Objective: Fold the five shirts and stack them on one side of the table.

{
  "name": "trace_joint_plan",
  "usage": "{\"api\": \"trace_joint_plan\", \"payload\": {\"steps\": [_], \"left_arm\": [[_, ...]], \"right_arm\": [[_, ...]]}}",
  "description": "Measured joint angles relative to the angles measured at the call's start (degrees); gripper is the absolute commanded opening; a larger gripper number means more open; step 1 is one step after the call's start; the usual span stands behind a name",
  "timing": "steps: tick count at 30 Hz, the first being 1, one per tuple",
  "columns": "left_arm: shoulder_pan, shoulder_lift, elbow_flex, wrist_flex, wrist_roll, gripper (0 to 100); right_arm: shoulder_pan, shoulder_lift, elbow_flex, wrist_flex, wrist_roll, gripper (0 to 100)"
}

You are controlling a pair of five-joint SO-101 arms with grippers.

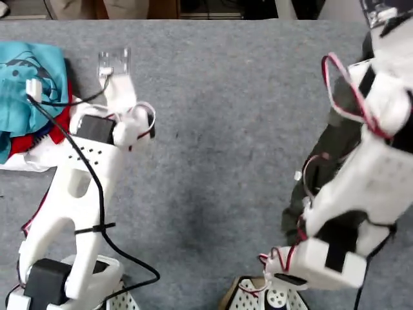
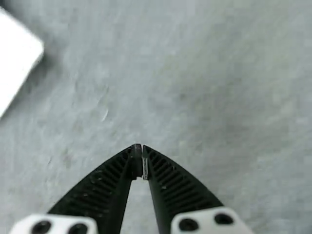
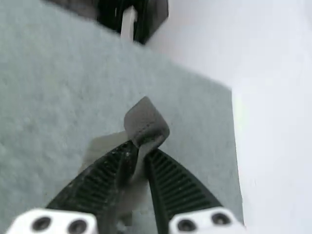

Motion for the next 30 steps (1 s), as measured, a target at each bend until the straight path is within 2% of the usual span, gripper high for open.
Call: {"api": "trace_joint_plan", "payload": {"steps": [5,9,16,22,25,30], "left_arm": [[0.9,0.0,-4.2,0.5,5.5,3],[-0.3,0.0,-4.9,3.3,6.2,3],[-10.1,0.0,-4.9,8.0,6.2,3],[-19.6,0.0,-4.9,8.4,6.2,3],[-23.4,0.0,-5.0,8.4,6.2,3],[-24.5,0.0,-5.0,8.4,6.2,3]], "right_arm": [[-9.3,-8.4,0.0,0.1,-3.5,0.4],[-17.8,-13.2,0.0,-2.7,-3.9,0.4],[-21.5,-14.7,0.1,-17.2,-10.6,0.4],[-31.0,-14.0,0.5,-22.7,-11.8,0.4],[-32.0,-12.0,0.9,-23.2,-12.0,0.4],[-29.5,-9.2,1.0,-23.8,-12.0,0.4]]}}
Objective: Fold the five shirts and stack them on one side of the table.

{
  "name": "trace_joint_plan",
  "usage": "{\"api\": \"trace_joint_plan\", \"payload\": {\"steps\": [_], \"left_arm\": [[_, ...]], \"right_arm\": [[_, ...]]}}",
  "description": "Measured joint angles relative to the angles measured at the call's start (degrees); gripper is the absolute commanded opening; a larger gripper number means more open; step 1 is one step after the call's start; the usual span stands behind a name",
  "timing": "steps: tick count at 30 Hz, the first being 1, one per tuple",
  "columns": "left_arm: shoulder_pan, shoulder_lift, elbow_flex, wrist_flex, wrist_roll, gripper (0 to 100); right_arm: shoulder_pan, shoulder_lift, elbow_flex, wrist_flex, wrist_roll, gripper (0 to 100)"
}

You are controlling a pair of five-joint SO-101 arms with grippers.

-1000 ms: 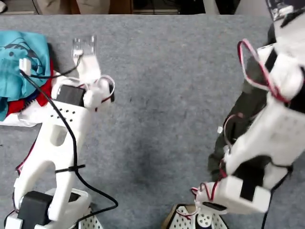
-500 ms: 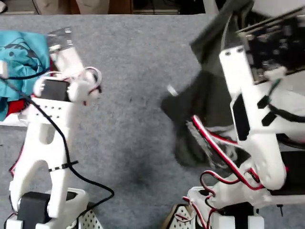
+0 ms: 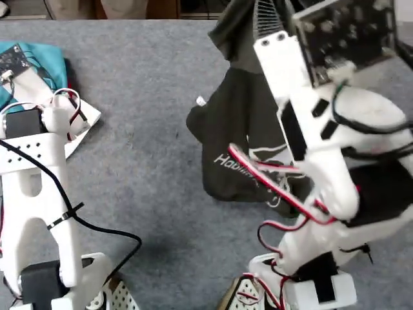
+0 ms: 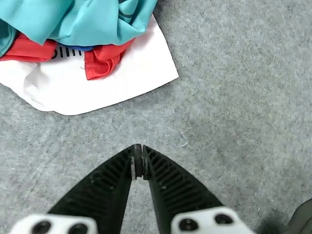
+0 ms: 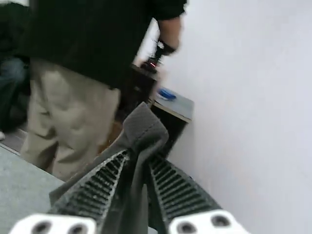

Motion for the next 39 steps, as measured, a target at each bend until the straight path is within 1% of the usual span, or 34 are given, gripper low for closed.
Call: {"api": "trace_joint_plan", "payload": {"steps": [3,5,8,10,12,14,17,19,22,25,27,35,39], "left_arm": [[-0.2,0.0,0.0,0.0,0.0,3],[1.7,0.0,0.0,0.0,0.0,3],[7.2,0.0,0.0,-0.5,0.5,4],[12.0,0.0,0.4,-3.6,0.4,9],[16.3,0.0,2.6,-8.4,0.4,14],[20.3,0.4,6.7,-15.0,2.4,17],[24.5,4.5,13.4,-27.3,6.9,17],[26.5,9.2,14.2,-34.3,8.8,17],[29.5,18.4,12.2,-38.2,11.0,17],[32.1,28.5,6.3,-38.7,12.7,17],[33.9,34.6,0.5,-37.4,13.2,17],[42.4,54.3,-30.0,-22.9,14.9,17],[46.8,61.8,-46.2,-16.9,15.5,17]], "right_arm": [[5.2,0.8,0.5,-0.2,0.0,0.4],[8.8,1.1,2.1,0.2,0.0,0.4],[12.5,1.5,5.5,3.1,0.0,0.4],[13.6,1.6,8.9,6.1,1.1,0.4],[14.3,1.7,13.3,7.6,2.5,0.4],[15.4,1.7,18.2,7.9,3.2,0.4],[18.0,1.7,25.4,7.9,3.4,0.4],[20.3,1.7,30.5,7.1,3.4,0.4],[25.3,1.8,38.9,3.5,3.6,0.4],[31.3,1.8,46.4,0.3,6.4,0.4],[35.3,1.8,51.2,-1.6,8.8,0.4],[53.2,1.8,67.8,-9.2,23.9,0.4],[60.5,1.8,76.0,-14.4,31.7,0.4]]}}
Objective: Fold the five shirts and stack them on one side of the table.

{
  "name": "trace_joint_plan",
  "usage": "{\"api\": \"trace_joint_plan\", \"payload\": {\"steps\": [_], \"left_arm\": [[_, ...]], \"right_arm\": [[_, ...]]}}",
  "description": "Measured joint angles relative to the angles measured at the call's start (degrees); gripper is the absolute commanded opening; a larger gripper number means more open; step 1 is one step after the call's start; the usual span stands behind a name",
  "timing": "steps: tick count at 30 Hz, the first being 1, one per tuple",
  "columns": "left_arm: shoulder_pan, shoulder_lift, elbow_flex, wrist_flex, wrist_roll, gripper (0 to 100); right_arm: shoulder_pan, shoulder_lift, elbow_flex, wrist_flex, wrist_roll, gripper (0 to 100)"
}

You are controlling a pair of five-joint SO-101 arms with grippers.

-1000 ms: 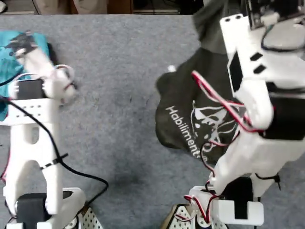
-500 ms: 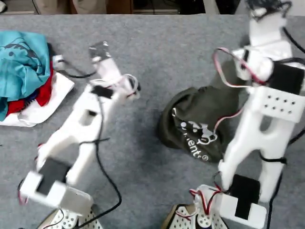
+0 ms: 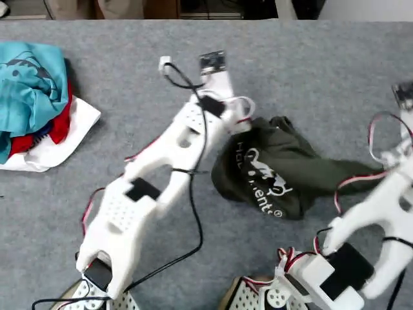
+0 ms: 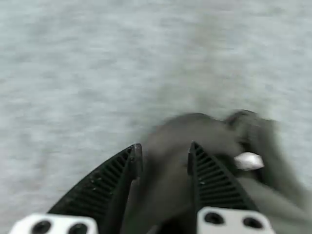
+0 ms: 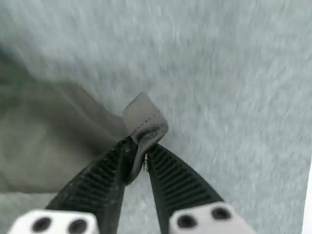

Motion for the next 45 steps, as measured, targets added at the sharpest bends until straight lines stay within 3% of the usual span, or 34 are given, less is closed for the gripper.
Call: {"api": "trace_joint_plan", "payload": {"steps": [8,16,24,29,35,38,42,45], "left_arm": [[7.1,17.3,-25.4,1.9,0.0,17],[8.2,34.6,-46.2,0.9,0.0,17],[8.4,38.3,-58.8,4.2,2.5,17],[8.5,38.3,-58.5,1.8,4.7,17],[8.8,38.4,-48.4,-6.0,4.9,17],[9.1,38.3,-47.8,-5.7,4.0,14],[9.5,38.2,-46.7,-2.5,-1.1,2],[9.7,38.1,-46.8,-0.3,-3.0,2]], "right_arm": [[4.7,0.0,12.2,-9.8,6.2,0.4],[4.7,0.0,18.5,-12.7,6.6,0.4],[4.7,0.0,18.8,-12.8,6.6,0.4],[4.7,0.0,18.8,-12.8,6.6,0.4],[4.7,0.0,18.8,-12.8,6.6,0.4],[4.7,0.0,18.8,-12.8,6.6,0.4],[4.7,0.0,18.8,-12.8,6.6,0.4],[4.7,0.0,18.8,-12.8,6.6,0.4]]}}
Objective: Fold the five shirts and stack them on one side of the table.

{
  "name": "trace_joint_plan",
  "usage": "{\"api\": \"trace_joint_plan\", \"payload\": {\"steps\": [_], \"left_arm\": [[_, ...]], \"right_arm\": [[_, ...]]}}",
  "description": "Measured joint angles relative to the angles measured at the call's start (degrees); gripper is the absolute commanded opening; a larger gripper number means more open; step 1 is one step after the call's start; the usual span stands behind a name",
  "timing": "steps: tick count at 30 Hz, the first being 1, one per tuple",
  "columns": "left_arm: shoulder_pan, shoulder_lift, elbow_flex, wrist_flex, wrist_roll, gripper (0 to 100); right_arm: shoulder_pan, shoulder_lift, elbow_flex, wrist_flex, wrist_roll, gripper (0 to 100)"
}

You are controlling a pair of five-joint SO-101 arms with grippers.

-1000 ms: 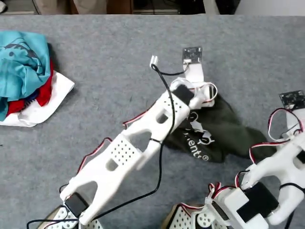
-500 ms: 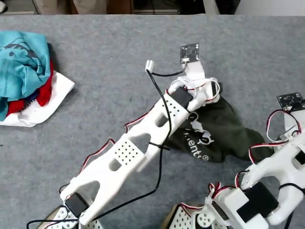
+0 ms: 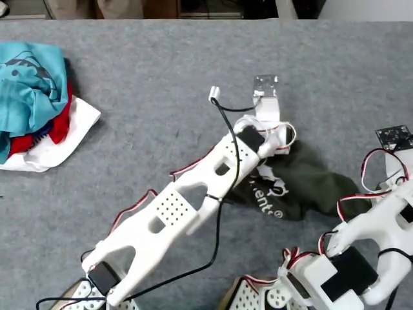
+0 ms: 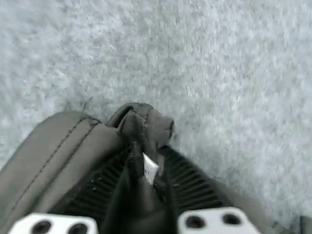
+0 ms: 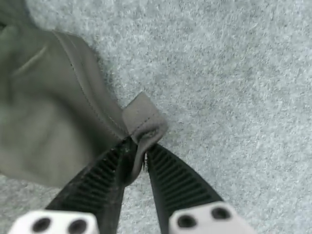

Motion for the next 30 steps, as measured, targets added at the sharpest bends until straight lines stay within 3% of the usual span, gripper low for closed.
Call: {"api": "trace_joint_plan", "payload": {"steps": [5,12,20,30], "left_arm": [[-2.3,-0.1,-1.9,4.3,2.6,2],[-10.7,-1.9,-12.5,11.9,6.0,2],[-17.3,-15.3,-12.6,14.9,8.9,2],[-25.3,-35.7,-12.6,25.6,9.4,2]], "right_arm": [[0.0,0.0,0.0,0.0,0.0,0.4],[-2.7,0.0,-1.1,0.1,-2.1,0.4],[-13.5,0.0,-13.4,1.3,-15.4,0.4],[-25.5,-7.5,-31.9,3.4,-36.0,0.4]]}}
